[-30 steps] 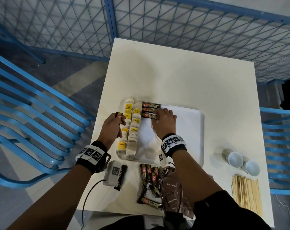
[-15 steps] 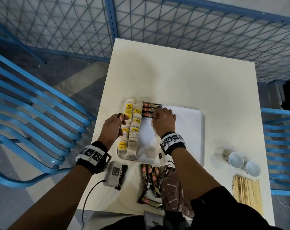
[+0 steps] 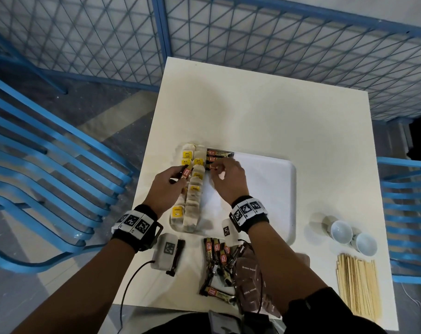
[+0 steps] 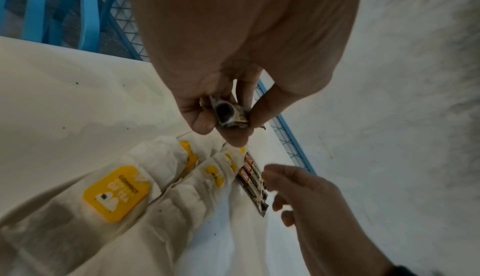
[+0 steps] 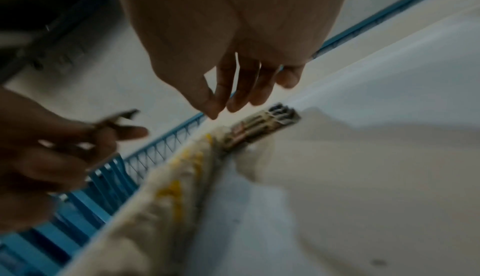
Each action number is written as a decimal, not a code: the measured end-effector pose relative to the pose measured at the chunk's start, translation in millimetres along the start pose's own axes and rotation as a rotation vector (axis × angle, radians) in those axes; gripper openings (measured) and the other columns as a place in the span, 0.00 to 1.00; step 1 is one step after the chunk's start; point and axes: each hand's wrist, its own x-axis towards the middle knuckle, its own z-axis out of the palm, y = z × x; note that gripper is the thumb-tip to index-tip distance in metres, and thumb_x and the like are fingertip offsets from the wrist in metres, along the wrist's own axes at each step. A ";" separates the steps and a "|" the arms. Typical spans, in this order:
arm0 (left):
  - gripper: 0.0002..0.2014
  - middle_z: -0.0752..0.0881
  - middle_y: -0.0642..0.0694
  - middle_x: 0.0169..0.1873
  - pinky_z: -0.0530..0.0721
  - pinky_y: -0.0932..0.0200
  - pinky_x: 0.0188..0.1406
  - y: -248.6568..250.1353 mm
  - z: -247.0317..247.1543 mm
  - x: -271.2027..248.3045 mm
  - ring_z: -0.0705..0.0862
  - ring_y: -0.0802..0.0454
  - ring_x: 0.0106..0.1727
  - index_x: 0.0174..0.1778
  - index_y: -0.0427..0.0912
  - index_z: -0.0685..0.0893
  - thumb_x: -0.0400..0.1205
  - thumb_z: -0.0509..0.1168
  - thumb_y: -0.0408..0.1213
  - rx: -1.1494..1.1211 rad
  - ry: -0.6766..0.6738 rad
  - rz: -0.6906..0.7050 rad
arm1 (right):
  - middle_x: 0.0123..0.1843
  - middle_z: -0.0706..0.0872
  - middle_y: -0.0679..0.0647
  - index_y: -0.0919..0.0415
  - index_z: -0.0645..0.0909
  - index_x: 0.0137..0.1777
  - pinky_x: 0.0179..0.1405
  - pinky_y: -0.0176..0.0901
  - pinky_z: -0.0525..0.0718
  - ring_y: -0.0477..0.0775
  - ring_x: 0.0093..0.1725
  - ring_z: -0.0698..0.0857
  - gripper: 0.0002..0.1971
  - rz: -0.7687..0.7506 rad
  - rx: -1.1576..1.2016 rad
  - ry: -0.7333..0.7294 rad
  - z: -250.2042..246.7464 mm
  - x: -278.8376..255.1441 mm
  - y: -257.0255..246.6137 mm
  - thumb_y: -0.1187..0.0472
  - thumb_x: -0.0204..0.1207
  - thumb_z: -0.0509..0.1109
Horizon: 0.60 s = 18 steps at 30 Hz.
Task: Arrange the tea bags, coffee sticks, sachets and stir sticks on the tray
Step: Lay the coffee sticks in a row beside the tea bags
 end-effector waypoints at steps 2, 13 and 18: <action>0.16 0.90 0.39 0.52 0.76 0.71 0.25 -0.8 2.7 0.9 0.83 0.60 0.27 0.68 0.39 0.86 0.86 0.63 0.25 0.008 0.009 0.008 | 0.41 0.87 0.46 0.58 0.87 0.50 0.43 0.35 0.78 0.37 0.38 0.81 0.04 0.036 0.158 -0.067 -2.8 -1.7 -16.8 0.59 0.79 0.73; 0.11 0.92 0.35 0.48 0.92 0.45 0.44 -5.5 6.2 -7.4 0.90 0.44 0.44 0.62 0.38 0.89 0.84 0.71 0.31 -0.079 -0.028 0.006 | 0.40 0.88 0.47 0.55 0.84 0.43 0.38 0.28 0.77 0.43 0.38 0.85 0.06 0.182 0.377 -0.263 -5.4 -2.0 -39.0 0.58 0.77 0.78; 0.08 0.93 0.42 0.45 0.88 0.55 0.45 -8.4 5.4 -10.5 0.91 0.52 0.44 0.54 0.41 0.92 0.83 0.71 0.27 -0.074 0.047 0.001 | 0.43 0.90 0.51 0.58 0.87 0.51 0.34 0.31 0.79 0.47 0.35 0.87 0.04 0.218 0.461 -0.267 -7.8 -6.4 -41.9 0.60 0.80 0.75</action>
